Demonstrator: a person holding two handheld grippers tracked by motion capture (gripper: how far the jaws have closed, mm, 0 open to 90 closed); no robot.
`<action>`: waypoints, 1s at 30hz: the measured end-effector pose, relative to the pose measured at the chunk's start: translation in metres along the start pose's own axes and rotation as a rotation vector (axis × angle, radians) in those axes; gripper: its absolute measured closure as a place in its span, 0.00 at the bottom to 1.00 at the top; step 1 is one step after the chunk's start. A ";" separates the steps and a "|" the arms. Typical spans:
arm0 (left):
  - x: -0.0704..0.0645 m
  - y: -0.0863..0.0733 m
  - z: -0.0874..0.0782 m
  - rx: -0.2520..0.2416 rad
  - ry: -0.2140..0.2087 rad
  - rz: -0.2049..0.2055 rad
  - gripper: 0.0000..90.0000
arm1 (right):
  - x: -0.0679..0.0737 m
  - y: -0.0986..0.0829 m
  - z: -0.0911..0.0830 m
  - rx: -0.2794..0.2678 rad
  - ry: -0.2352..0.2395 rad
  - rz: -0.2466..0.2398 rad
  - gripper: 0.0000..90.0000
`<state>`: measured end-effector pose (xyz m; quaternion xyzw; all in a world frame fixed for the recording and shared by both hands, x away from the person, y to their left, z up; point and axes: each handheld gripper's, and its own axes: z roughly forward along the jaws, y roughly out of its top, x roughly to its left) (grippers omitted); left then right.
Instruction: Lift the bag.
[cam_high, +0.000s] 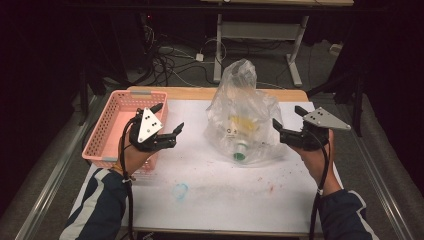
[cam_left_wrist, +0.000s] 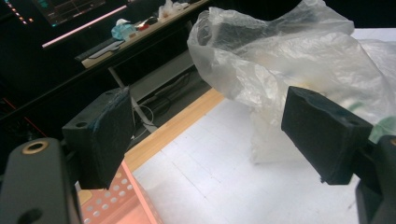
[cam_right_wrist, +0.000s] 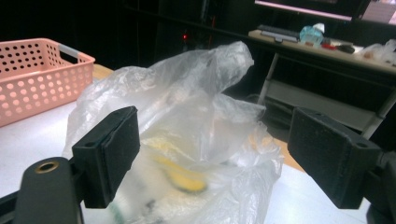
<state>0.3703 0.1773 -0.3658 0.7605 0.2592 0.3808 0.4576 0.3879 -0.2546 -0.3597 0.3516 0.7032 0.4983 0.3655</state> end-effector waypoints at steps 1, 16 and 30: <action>-0.001 -0.001 -0.001 -0.001 0.000 0.001 0.19 | 0.001 0.000 -0.001 -0.002 0.000 0.000 0.20; -0.018 -0.014 -0.019 -0.003 -0.011 0.049 0.19 | 0.013 -0.009 -0.018 0.002 0.035 -0.018 0.19; -0.027 -0.030 -0.031 0.016 -0.022 0.072 0.19 | 0.025 -0.022 -0.033 0.008 0.058 -0.061 0.19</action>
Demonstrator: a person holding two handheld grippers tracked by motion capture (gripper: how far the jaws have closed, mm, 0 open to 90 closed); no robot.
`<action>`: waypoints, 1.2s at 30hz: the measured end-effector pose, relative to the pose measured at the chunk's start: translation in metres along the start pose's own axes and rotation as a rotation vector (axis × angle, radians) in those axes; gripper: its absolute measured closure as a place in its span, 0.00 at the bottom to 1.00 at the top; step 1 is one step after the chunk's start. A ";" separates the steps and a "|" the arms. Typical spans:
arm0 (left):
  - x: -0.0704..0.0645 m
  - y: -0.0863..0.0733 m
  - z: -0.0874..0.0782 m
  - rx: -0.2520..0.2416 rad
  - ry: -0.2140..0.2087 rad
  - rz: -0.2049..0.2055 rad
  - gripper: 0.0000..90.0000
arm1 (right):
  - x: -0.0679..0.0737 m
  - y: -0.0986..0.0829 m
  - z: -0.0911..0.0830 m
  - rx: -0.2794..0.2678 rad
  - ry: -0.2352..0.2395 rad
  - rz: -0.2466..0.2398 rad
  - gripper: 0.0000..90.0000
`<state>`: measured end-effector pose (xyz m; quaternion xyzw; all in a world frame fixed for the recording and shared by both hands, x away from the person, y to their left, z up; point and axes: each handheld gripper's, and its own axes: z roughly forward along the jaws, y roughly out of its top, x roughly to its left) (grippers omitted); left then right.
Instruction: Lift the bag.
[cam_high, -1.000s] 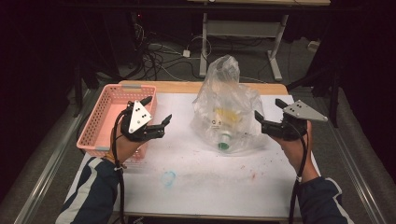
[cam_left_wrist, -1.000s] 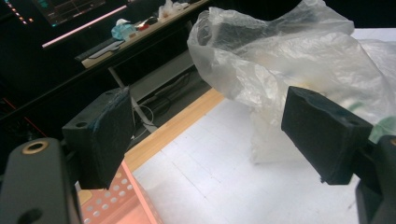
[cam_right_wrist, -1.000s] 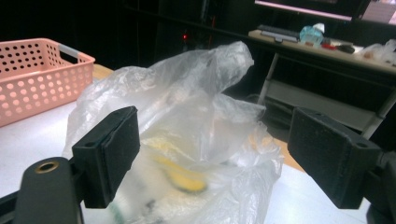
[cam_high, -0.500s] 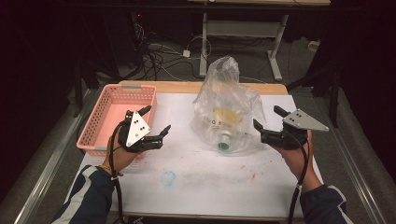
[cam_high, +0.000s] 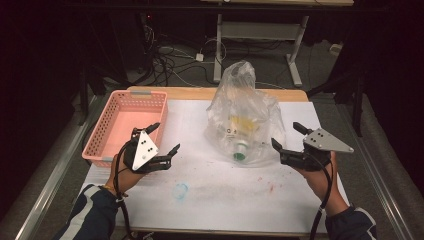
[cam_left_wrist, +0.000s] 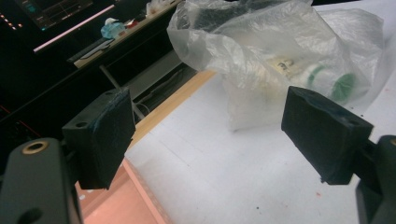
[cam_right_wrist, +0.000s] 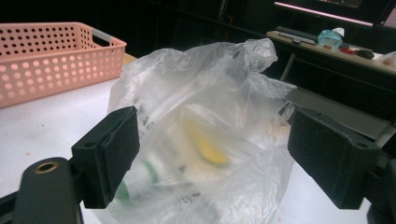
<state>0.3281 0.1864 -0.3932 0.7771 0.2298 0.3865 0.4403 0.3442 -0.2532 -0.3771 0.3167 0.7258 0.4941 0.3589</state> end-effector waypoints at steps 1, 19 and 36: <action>-0.001 -0.002 -0.001 0.002 -0.001 -0.001 0.19 | 0.001 -0.001 -0.001 0.002 0.003 -0.007 0.19; -0.016 -0.032 -0.010 0.064 -0.029 0.030 0.19 | 0.021 -0.027 -0.011 0.020 0.048 -0.058 0.19; -0.034 -0.066 -0.016 0.167 -0.084 0.029 0.16 | 0.048 -0.070 -0.021 0.083 0.129 -0.091 0.21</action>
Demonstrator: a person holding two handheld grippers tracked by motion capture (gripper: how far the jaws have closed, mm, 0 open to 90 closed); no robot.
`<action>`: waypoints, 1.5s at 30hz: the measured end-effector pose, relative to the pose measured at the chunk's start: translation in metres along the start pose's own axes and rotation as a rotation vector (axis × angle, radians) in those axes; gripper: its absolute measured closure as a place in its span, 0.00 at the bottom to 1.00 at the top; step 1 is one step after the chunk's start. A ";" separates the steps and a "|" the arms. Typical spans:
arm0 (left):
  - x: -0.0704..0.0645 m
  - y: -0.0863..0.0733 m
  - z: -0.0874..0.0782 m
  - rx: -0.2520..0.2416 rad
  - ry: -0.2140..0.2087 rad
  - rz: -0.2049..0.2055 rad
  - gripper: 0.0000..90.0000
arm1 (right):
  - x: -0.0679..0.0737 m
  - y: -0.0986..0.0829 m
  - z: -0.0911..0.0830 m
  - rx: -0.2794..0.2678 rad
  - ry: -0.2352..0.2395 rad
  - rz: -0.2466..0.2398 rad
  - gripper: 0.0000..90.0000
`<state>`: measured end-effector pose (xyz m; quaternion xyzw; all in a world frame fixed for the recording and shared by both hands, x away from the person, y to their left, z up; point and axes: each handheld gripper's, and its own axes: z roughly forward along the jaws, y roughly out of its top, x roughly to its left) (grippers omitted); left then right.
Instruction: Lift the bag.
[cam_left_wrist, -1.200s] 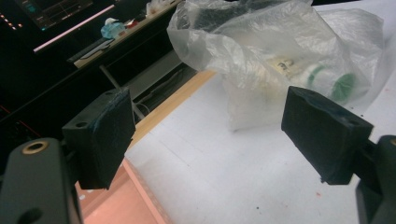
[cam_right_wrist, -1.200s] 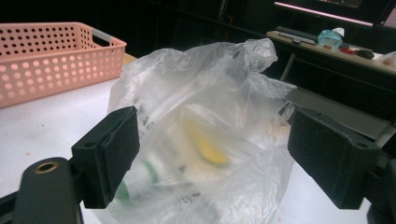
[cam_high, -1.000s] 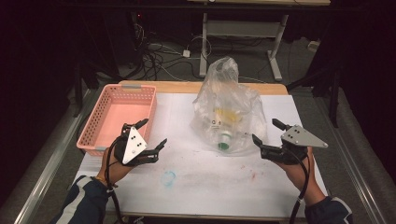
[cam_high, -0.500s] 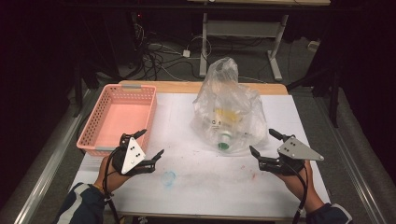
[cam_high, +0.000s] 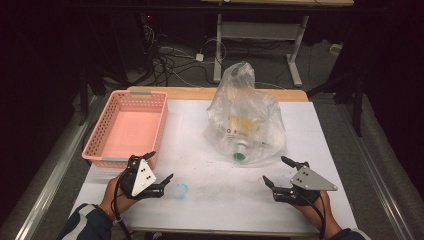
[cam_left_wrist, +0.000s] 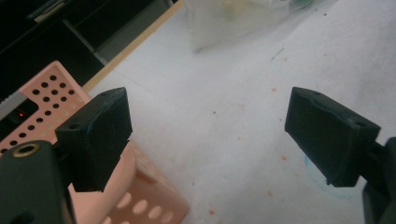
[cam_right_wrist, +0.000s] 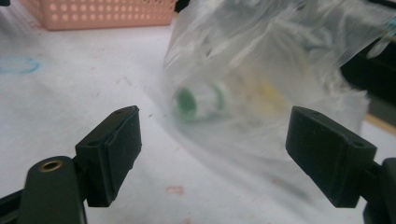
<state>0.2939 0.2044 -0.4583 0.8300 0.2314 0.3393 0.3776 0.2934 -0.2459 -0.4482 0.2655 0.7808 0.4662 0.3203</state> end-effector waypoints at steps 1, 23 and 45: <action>-0.002 -0.002 -0.001 0.002 -0.007 -0.005 0.16 | 0.002 -0.002 0.000 0.009 0.006 -0.001 0.20; -0.004 -0.006 -0.004 0.013 -0.025 -0.015 0.16 | 0.006 -0.003 0.000 0.034 0.016 -0.024 0.20; -0.003 -0.005 0.000 0.025 -0.042 -0.013 0.16 | 0.004 -0.004 -0.001 0.034 0.015 -0.015 0.20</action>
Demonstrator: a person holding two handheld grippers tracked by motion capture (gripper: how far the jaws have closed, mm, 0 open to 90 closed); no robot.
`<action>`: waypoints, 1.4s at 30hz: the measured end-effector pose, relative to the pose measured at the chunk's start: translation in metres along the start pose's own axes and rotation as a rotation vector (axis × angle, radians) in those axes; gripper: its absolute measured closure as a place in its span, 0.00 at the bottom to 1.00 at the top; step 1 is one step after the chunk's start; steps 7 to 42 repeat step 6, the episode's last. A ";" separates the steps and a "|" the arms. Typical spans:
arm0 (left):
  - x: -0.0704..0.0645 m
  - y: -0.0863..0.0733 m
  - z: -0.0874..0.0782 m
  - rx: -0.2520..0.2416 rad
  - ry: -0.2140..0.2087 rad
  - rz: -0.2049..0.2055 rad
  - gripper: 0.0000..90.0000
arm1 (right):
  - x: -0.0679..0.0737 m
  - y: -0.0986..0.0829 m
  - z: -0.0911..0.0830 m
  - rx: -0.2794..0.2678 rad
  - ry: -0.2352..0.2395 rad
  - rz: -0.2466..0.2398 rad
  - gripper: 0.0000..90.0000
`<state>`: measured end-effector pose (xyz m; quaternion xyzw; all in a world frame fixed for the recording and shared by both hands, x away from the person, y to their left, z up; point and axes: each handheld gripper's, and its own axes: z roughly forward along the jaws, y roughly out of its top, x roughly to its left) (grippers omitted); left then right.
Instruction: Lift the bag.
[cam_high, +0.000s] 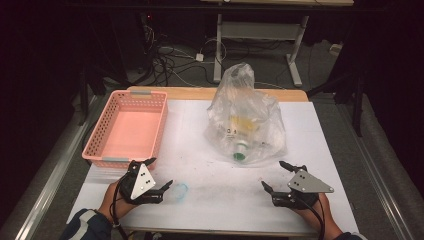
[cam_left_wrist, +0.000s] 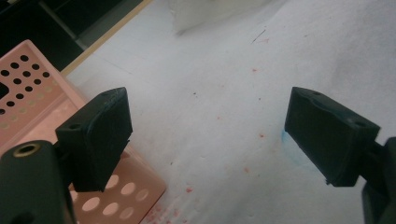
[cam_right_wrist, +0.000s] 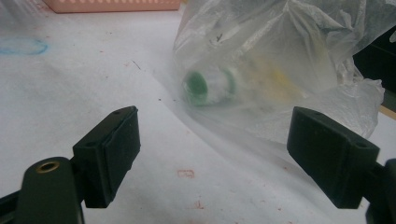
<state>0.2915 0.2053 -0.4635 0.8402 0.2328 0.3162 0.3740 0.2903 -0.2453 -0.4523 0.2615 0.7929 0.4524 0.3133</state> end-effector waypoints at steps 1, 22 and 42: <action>0.000 0.000 0.000 0.001 0.000 0.002 0.16 | 0.000 0.000 0.000 -0.001 0.000 0.002 0.20; 0.000 0.002 0.002 0.000 -0.001 -0.002 0.16 | -0.001 0.000 -0.001 -0.007 0.001 0.001 0.21; 0.000 0.002 0.002 0.000 -0.001 -0.002 0.16 | -0.001 0.000 -0.001 -0.007 0.001 0.001 0.21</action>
